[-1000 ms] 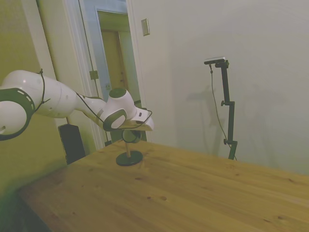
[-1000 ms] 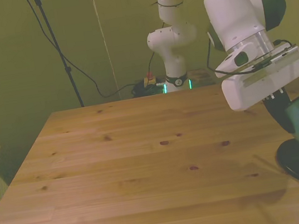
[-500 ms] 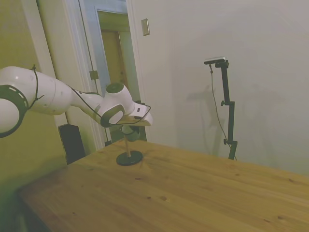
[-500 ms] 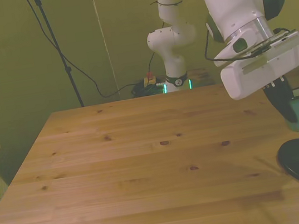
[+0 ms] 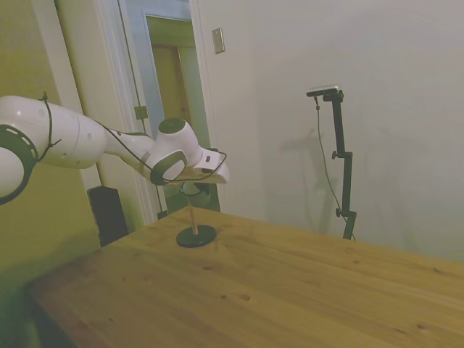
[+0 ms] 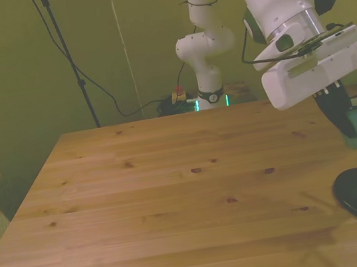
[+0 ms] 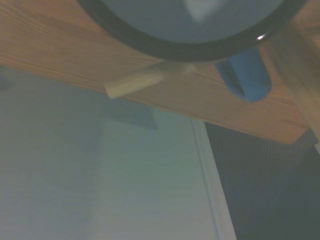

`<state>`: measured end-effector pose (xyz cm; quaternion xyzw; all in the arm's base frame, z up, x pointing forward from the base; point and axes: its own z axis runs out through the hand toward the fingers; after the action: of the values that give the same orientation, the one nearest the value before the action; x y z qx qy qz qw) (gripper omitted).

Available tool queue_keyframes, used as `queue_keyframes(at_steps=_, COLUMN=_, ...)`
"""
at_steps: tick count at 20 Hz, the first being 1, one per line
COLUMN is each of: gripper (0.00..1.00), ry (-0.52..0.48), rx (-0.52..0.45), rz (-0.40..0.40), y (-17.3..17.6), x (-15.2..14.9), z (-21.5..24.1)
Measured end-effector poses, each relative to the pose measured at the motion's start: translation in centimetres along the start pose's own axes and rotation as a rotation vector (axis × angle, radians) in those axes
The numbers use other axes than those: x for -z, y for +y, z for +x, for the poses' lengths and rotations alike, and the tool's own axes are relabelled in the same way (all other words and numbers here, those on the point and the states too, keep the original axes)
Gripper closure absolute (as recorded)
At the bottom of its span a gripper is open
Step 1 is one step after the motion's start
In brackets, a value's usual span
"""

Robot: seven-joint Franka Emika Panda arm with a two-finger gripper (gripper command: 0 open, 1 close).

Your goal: Unload the mug

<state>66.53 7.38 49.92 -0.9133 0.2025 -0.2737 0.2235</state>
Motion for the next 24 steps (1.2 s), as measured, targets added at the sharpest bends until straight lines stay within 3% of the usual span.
queue_keyframes(at_steps=15, gripper=1.0, ry=0.07, rx=-0.06, rz=-0.009, y=2.8, x=1.3, z=4.4)
queue_keyframes(at_steps=20, gripper=1.0, ry=0.106, rx=-0.139, rz=-0.03, y=5.2, x=2.3, z=6.7)
queue_keyframes(at_steps=24, gripper=1.0, ry=0.09, rx=-0.223, rz=-0.108, y=8.5, x=3.2, z=7.7)
